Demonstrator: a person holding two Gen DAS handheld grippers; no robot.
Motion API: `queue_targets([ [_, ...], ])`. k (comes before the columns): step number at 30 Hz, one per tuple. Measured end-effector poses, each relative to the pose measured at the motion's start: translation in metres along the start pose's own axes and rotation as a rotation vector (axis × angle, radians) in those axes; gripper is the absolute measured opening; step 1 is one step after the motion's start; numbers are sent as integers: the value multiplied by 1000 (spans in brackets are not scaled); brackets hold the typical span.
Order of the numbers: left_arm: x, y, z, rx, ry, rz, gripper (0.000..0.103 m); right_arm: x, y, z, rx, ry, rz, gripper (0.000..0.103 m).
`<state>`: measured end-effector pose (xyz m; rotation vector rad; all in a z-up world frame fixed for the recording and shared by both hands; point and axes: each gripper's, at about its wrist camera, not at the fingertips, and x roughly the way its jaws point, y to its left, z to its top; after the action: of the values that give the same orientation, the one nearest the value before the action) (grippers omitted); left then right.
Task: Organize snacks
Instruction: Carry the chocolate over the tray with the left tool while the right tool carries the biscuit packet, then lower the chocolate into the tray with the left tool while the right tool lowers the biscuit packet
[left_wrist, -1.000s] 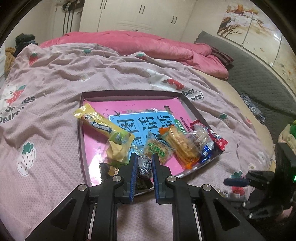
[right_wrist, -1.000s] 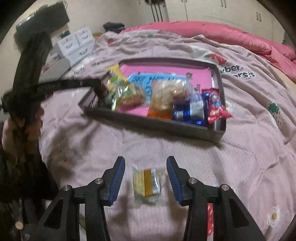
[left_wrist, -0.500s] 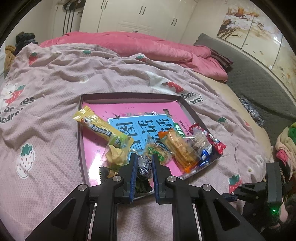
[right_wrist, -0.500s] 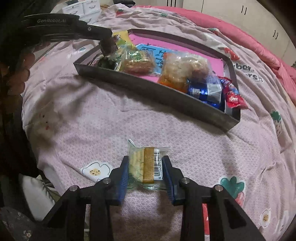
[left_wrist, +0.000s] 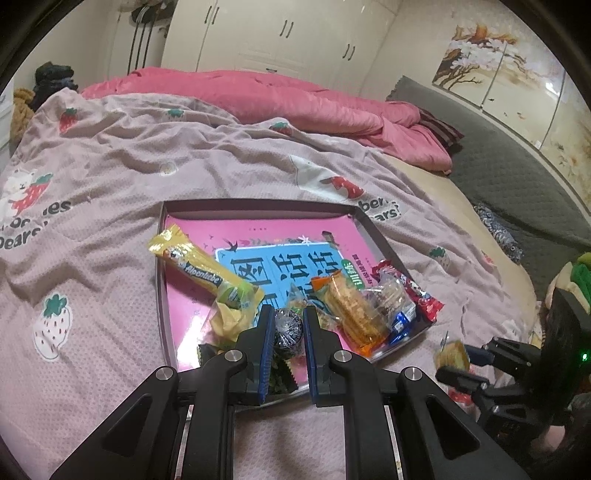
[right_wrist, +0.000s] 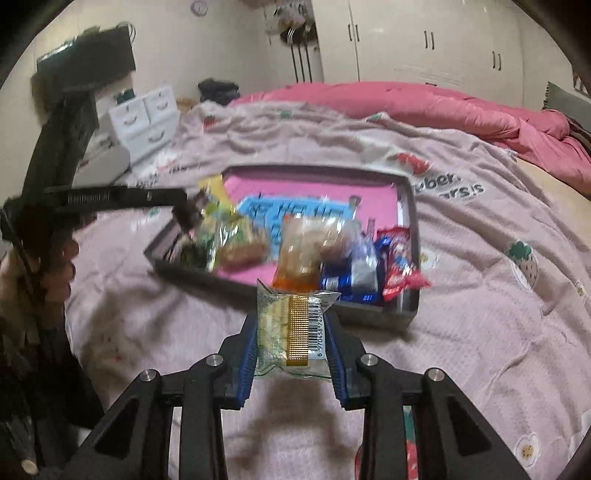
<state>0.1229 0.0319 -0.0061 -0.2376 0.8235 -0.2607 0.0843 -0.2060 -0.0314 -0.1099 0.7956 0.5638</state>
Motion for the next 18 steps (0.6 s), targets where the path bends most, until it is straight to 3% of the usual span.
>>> queue_targets([
  [18,15,-2,5,6,-2,21,16,21,-34,25,54,-56,-62,34],
])
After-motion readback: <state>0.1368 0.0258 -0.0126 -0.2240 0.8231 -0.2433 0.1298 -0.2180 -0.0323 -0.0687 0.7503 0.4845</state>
